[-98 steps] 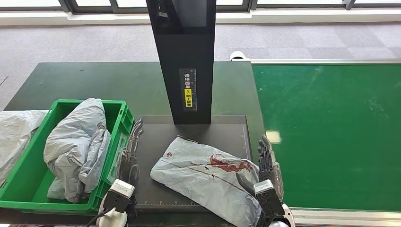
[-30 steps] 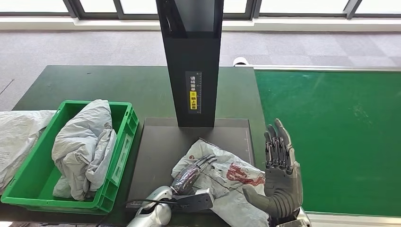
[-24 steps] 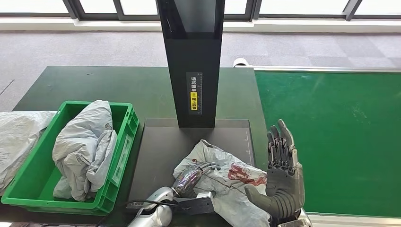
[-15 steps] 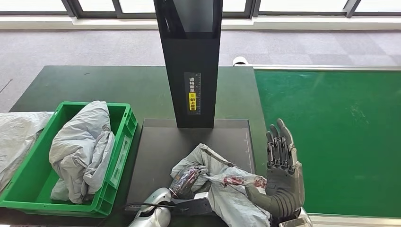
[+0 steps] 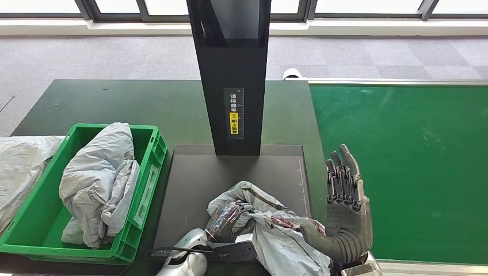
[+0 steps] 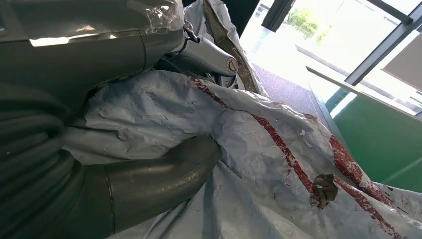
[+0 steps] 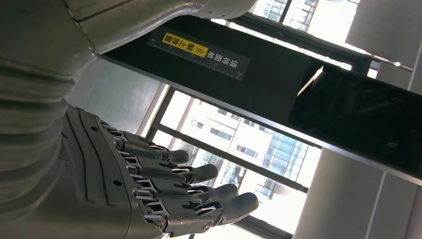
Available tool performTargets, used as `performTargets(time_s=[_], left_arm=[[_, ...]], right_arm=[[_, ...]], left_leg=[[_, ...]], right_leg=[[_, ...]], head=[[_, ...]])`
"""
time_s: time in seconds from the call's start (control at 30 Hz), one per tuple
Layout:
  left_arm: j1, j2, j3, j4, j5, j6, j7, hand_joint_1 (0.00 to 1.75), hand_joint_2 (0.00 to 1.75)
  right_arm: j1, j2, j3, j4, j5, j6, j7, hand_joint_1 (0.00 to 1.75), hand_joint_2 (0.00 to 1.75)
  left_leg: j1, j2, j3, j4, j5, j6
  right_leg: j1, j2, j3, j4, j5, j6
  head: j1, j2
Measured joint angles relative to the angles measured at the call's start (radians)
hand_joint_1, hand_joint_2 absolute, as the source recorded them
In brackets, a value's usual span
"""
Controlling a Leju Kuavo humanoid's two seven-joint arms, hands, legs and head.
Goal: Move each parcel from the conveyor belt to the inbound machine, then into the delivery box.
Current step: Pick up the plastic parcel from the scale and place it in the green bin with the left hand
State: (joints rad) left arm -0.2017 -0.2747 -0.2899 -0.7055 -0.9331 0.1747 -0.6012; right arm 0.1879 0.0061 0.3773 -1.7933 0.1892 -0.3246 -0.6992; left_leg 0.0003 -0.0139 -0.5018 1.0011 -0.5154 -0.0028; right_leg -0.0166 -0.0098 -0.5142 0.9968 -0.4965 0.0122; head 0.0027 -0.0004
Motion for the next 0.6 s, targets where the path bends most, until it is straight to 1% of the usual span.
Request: performTargets(time_s=[0.1, 0.2, 0.3, 0.5, 0.6], left_arm=[[0.004, 0.001, 0.000, -0.003, 0.004, 0.009, -0.002, 1.75, 1.75], [0.019, 0.002, 0.005, -0.029, 0.039, 0.062, -0.013, 1.75, 1.75], [0.056, 0.007, 0.021, -0.090, 0.076, 0.102, -0.023, 1.75, 1.75], [0.153, 0.017, 0.068, -0.295, 0.160, 0.138, -0.054, 1.75, 1.75], [0.216, 0.021, 0.089, -0.460, 0.194, 0.163, -0.071, 1.75, 1.75]], right_arm=[[0.000, 0.000, 0.000, 0.000, 0.000, 0.000, 0.000, 0.00, 1.75], [0.005, 0.000, -0.001, 0.000, 0.000, -0.003, 0.000, 0.00, 1.75], [0.014, 0.000, -0.003, 0.000, 0.000, -0.005, 0.000, 0.00, 1.75], [0.024, 0.000, -0.006, 0.000, -0.003, -0.010, 0.000, 0.00, 1.75], [0.034, 0.002, -0.011, -0.003, -0.001, -0.011, 0.000, 0.00, 1.75]], left_leg=[[0.000, 0.000, 0.000, 0.000, 0.000, 0.000], [0.000, 0.001, 0.000, 0.000, 0.000, 0.000], [0.000, 0.002, -0.002, 0.000, 0.000, 0.000], [0.000, 0.003, -0.005, 0.001, 0.004, -0.003], [0.000, 0.003, -0.007, 0.001, 0.004, -0.003]], right_leg=[[0.000, 0.000, 0.000, 0.000, 0.000, 0.000], [0.000, 0.001, -0.001, 0.000, 0.000, 0.000], [0.000, 0.002, -0.004, 0.001, 0.000, 0.000], [0.000, 0.003, -0.018, 0.003, 0.004, -0.002], [0.000, 0.004, -0.020, 0.003, 0.004, -0.002]], head=[[0.000, 0.000], [0.000, 0.000], [0.000, 0.000], [0.000, 0.000], [0.000, 0.000]])
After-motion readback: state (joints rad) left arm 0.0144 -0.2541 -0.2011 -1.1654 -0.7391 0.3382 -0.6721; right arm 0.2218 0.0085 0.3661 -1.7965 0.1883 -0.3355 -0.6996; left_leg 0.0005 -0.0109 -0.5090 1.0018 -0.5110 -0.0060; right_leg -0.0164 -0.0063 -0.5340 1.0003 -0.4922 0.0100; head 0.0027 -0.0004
